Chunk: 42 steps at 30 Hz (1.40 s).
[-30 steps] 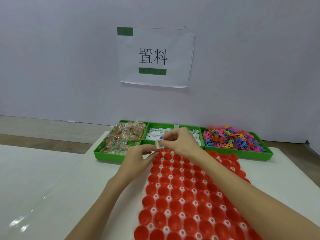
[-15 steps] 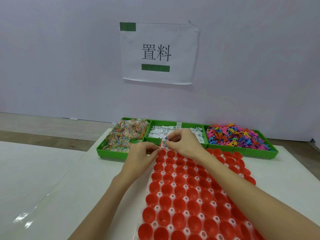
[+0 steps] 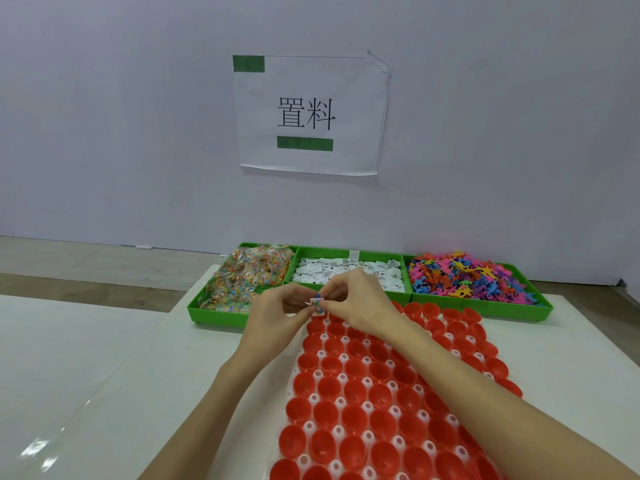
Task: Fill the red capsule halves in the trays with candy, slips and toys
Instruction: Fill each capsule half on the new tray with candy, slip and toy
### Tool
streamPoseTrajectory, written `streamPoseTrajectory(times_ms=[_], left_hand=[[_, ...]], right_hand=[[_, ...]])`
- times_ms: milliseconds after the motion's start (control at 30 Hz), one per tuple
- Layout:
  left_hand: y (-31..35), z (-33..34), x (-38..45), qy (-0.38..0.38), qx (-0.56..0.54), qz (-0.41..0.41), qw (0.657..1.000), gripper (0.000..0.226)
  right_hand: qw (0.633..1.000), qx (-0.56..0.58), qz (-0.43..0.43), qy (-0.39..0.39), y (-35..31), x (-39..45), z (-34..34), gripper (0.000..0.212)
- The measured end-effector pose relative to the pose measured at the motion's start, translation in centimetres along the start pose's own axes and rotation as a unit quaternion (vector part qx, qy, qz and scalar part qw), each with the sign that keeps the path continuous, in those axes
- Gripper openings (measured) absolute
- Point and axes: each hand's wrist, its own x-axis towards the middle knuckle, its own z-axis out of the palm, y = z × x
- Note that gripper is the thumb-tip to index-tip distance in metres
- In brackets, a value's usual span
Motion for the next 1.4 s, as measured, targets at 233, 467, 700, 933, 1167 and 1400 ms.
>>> streamPoseTrajectory(times_ms=[233,467,700,933,1167,1400], left_hand=[[0.1,0.1,0.0,0.087,-0.027,0.02,0.996,0.027],[-0.4,1.2,-0.3,0.024,-0.011,0.006,1.0,0.036],[-0.2,0.8,-0.1,0.068,-0.003,0.005,0.998,0.026],[-0.2,0.1,-0.1,0.024,-0.011,0.015,1.0,0.01],[-0.1,0.1,-0.2,0.021,0.033,0.055,0.998,0.017],[0.5,0.5,-0.2,0.008,0.126,0.123,0.984,0.017]], right_hand=[[0.996,0.053,0.015,0.065,-0.1,1.3,-1.0,0.007],[0.998,0.022,0.035,0.045,0.4,1.7,-0.7,0.01],[0.998,0.036,0.021,0.036,0.4,0.9,-0.1,0.006],[1.0,-0.013,0.009,-0.004,0.0,0.0,0.1,0.01],[0.998,-0.055,0.009,0.001,-0.6,-0.1,0.0,0.01],[0.99,-0.135,-0.001,-0.034,-1.7,0.4,0.1,0.013]])
